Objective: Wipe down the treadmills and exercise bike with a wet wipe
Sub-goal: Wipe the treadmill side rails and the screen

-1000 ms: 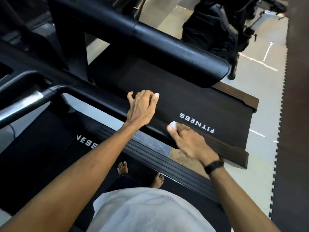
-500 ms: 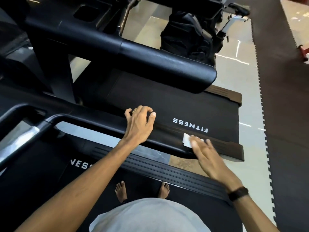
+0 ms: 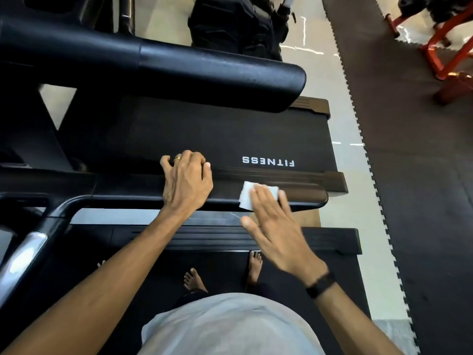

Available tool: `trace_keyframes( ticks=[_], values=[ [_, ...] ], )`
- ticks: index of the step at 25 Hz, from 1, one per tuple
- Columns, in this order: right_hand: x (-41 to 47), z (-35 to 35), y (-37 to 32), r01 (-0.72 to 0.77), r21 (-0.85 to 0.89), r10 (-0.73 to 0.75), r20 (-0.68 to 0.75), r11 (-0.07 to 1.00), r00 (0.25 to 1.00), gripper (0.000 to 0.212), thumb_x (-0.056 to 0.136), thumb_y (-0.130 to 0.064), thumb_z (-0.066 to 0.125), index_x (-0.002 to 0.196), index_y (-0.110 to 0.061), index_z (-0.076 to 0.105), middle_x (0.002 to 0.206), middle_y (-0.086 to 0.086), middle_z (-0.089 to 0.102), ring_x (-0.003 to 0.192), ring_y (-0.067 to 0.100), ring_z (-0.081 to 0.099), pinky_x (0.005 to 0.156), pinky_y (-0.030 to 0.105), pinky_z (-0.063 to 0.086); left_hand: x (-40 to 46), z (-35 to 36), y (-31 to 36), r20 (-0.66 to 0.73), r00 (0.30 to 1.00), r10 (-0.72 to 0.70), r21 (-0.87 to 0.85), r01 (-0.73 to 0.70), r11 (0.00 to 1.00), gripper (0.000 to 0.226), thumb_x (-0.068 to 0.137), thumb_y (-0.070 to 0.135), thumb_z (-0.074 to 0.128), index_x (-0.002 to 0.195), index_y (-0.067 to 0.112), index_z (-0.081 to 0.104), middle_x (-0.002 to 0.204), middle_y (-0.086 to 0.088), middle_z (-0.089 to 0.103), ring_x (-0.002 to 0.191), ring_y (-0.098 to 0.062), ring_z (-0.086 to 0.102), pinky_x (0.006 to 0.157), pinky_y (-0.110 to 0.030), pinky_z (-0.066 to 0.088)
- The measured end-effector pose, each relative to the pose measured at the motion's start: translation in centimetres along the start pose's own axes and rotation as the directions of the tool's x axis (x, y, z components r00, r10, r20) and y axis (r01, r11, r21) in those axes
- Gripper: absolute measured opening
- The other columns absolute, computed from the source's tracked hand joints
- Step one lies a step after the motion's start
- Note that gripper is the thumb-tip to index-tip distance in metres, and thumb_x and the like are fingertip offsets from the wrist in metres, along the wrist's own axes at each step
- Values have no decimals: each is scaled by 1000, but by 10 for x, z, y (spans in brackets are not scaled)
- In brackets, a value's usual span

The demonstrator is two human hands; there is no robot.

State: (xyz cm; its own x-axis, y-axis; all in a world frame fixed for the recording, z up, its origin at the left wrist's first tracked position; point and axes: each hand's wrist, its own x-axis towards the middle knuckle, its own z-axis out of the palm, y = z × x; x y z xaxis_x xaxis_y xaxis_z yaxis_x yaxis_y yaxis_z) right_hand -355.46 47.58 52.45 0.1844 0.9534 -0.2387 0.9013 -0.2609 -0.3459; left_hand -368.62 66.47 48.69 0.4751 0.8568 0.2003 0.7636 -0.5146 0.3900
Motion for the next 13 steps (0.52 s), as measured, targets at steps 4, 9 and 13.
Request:
trace_keyframes(
  ticks=[4, 9, 13],
  values=[
    [-13, -6, 40, -259, -62, 242, -205, 964, 948, 101, 92, -72, -14, 155, -10, 32, 162, 5, 32, 154, 16, 16, 123, 47, -10, -1, 0, 0, -3, 998, 59, 41, -59, 997, 33, 97, 30, 40, 93, 11, 66, 94, -7, 67, 86, -26, 61, 101, -51, 32],
    [78, -3, 0, -309, -8, 307, -90, 951, 947, 97, 87, -75, -8, 104, -11, 64, 116, 5, 67, 125, 20, 54, 123, 50, -4, 0, -4, -1, 7, 999, 47, 31, -48, 998, 34, 96, 30, 39, 91, 10, 66, 92, -9, 66, 84, -28, 61, 99, -53, 33],
    [45, 15, -51, -60, -100, 55, -52, 993, 997, 95, 95, -70, -5, 152, -7, 38, 159, 7, 37, 152, 16, 21, 125, 44, -9, -1, -4, -3, 12, 1000, 17, 19, -17, 1000, 33, 96, 31, 38, 91, 11, 65, 92, -8, 66, 85, -27, 60, 99, -52, 34]
  ],
)
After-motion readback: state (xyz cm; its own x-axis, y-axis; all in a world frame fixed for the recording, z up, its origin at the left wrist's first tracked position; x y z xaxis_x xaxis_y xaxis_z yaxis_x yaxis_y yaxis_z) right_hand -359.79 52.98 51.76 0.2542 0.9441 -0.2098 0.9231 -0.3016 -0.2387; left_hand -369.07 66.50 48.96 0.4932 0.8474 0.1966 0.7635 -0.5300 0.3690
